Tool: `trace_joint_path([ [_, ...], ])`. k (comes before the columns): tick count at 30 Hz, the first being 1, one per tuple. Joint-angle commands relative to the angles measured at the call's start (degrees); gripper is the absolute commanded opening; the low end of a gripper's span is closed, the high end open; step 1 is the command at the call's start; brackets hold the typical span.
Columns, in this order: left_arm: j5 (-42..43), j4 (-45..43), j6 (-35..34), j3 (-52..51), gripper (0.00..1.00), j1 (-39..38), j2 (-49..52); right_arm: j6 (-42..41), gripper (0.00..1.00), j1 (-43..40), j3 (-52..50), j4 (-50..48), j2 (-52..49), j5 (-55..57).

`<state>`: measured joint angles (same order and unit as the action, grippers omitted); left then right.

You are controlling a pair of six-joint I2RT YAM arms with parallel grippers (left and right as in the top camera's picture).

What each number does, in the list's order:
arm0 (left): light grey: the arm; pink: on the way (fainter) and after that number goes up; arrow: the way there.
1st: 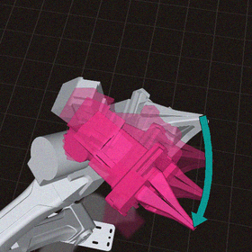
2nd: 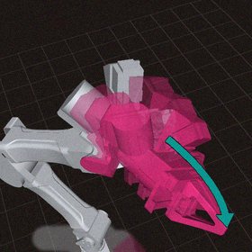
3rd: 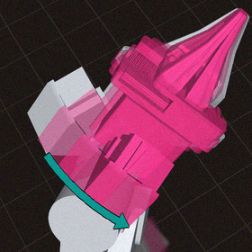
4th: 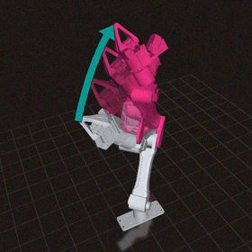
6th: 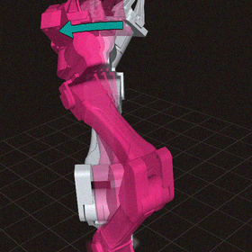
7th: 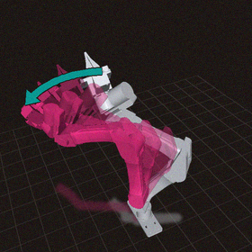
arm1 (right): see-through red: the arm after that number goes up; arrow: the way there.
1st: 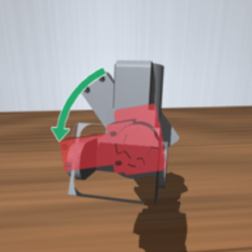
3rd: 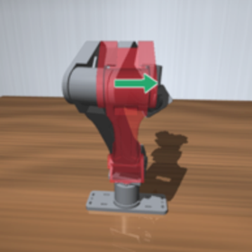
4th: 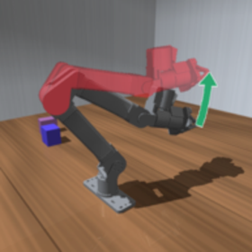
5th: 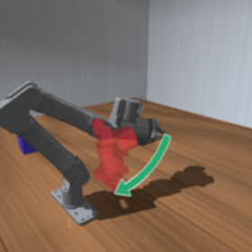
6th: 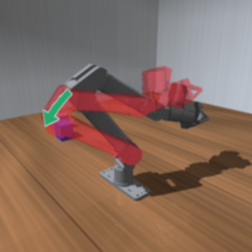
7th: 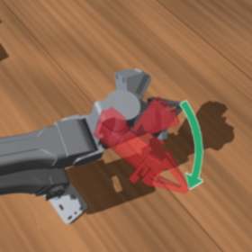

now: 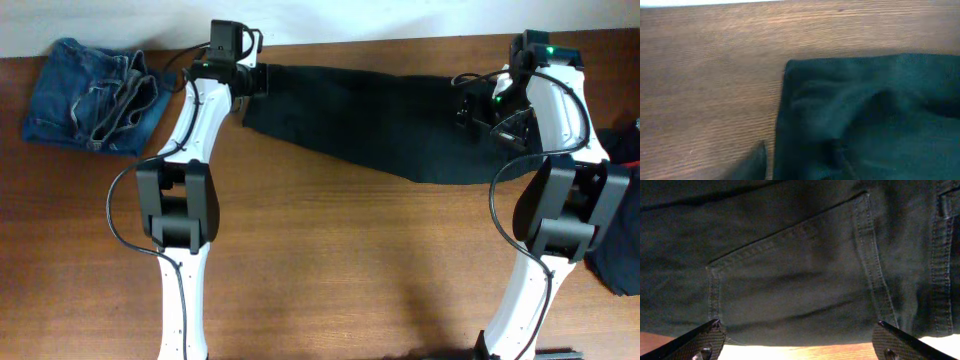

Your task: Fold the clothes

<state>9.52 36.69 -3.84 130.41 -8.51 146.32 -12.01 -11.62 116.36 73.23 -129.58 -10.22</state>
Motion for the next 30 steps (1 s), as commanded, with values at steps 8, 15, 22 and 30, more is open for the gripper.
trace_joint_path([
  [8, -1.4, 10.0, 3.7, 7.4, 0.99, 1.3, 1.2, 11.5, 0.99, 0.0, 0.9, -10.2, 1.9, -6.4],
  [15, -1.4, 31.9, 3.4, 25.1, 0.99, 1.3, 1.2, 19.2, 0.99, 0.8, 0.9, -19.2, 1.2, -7.1],
  [22, -1.9, 41.4, 3.5, 26.4, 0.99, 1.6, 1.2, 22.9, 0.99, 3.0, 0.9, -23.2, -3.4, -2.8],
  [30, -1.9, 44.5, 3.5, 26.4, 0.99, 1.6, 1.2, 26.8, 1.00, 2.6, 0.9, -22.9, -8.7, -2.0],
])
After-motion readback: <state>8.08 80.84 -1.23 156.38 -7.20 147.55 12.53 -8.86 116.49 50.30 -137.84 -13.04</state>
